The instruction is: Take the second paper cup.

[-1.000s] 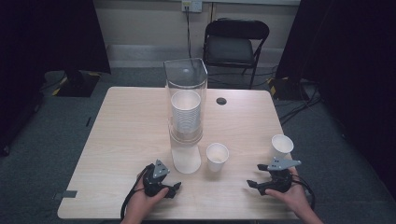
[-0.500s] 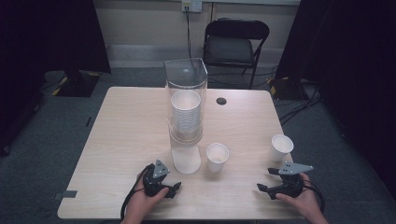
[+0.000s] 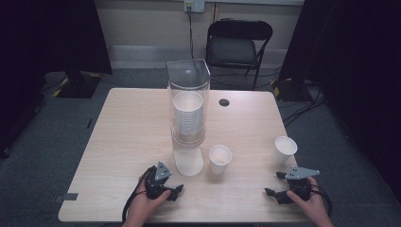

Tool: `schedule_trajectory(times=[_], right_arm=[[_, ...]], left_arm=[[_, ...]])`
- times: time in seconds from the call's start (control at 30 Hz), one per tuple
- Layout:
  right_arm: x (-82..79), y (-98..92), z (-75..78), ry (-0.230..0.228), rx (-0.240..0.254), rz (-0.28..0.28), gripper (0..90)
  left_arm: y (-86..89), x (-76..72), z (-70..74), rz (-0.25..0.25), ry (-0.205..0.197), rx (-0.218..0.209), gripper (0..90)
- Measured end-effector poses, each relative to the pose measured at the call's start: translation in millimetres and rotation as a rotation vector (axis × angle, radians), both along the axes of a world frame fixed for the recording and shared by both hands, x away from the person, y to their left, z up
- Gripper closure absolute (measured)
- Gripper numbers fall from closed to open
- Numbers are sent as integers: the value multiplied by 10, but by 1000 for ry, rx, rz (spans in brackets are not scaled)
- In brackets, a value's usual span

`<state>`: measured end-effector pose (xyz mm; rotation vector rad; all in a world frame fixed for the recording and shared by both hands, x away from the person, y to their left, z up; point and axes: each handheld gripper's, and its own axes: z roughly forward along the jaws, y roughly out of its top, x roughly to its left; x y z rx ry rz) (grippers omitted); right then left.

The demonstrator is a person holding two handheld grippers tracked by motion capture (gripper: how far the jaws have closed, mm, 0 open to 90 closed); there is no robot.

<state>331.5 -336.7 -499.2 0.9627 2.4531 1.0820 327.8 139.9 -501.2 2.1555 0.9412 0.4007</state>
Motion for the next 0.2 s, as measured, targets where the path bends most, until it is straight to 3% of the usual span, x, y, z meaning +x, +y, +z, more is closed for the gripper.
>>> schedule_trajectory(times=[0.2], right_arm=[[-2, 13, -1, -3, -12, -2, 138]], left_arm=[[-1, 0, -1, 0, 0, 0, 138]])
